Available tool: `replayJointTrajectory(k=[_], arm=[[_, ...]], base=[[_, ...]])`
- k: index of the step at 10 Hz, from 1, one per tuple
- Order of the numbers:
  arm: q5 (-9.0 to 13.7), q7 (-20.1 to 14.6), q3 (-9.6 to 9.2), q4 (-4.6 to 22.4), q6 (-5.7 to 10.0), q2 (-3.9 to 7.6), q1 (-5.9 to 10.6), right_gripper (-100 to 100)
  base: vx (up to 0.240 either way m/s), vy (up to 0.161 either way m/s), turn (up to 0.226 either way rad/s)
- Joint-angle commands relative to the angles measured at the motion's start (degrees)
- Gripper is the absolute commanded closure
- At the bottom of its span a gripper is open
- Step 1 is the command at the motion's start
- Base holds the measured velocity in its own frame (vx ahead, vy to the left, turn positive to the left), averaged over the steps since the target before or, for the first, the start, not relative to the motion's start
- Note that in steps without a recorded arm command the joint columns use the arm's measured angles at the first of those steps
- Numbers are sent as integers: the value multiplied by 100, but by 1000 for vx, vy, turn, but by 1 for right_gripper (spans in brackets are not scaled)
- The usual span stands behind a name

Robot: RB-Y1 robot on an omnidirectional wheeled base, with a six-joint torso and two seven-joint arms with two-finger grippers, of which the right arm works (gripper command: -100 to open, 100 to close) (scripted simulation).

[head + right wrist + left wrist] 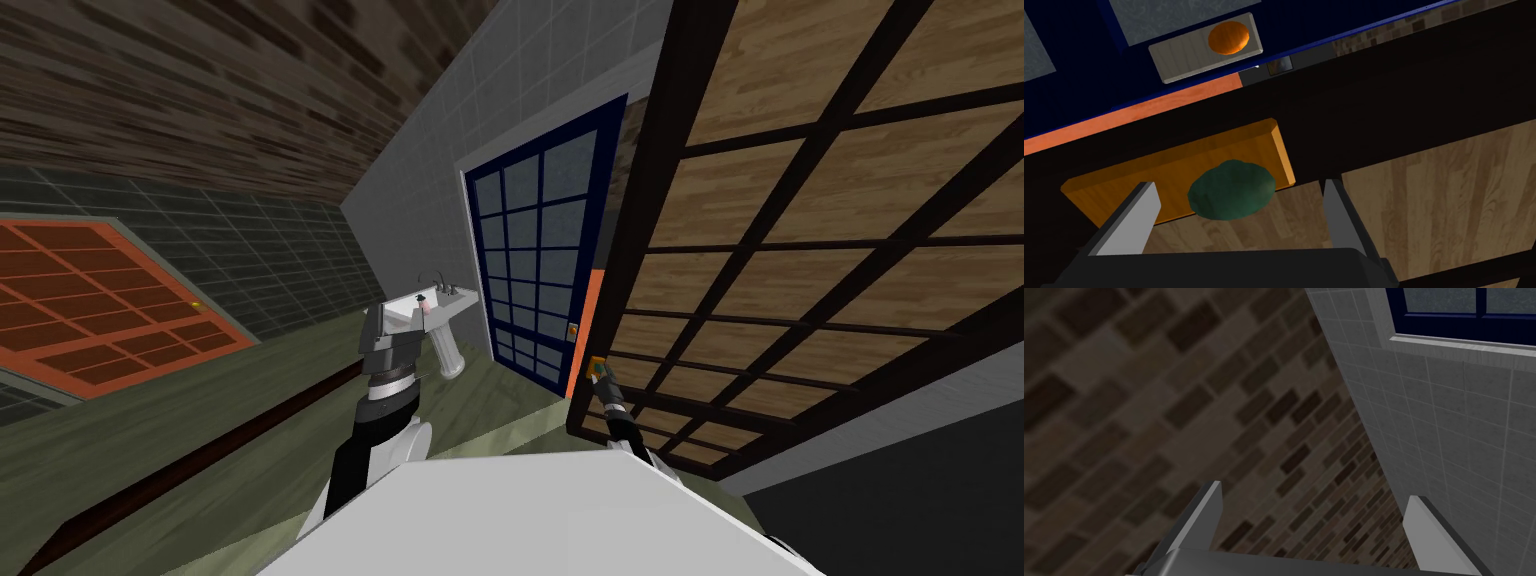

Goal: Pull the door open

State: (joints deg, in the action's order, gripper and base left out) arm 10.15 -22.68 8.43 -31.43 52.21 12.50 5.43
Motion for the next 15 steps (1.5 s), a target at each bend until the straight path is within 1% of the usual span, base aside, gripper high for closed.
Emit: replayJointTrajectory(k=[1, 2, 3, 5, 6, 7, 8, 9, 10, 11, 12, 13, 14, 15], arm=[[111, -286, -36, -31, -25, -29, 5, -100], [187, -452, -60, -39, -33, -47, 14, -100], [187, -535, -60, -39, -33, -47, 14, -100], [354, -896, -115, -55, -52, -85, 33, -100], [354, -991, -115, -55, -52, -85, 33, -100], [445, -1195, -144, -64, -62, -106, 43, -100], [445, -1226, -144, -64, -62, -106, 43, -100], [538, -1460, -174, -73, -72, -127, 54, -100], [635, -1607, -206, -83, -82, -149, 65, -100], [635, -1701, -206, -83, -82, -149, 65, -100], [732, -1903, -237, -92, -93, -171, 76, -100], [732, -1940, -237, -92, -93, -171, 76, -100], [831, -2173, -270, -102, -103, -193, 88, -100], [931, -2319, -302, -112, -114, -216, 99, -100]], base=[[-76, -25, 48], [-74, -26, 51], [-44, -14, 18], [-50, -14, 47], [-50, -17, 23], [-58, -21, 38], [-41, -18, 22], [-40, -13, 46], [-66, -22, 69], [-57, -21, 22], [-57, -10, 42], [-40, -8, 23], [-44, -18, 43], [-74, -20, 70]])
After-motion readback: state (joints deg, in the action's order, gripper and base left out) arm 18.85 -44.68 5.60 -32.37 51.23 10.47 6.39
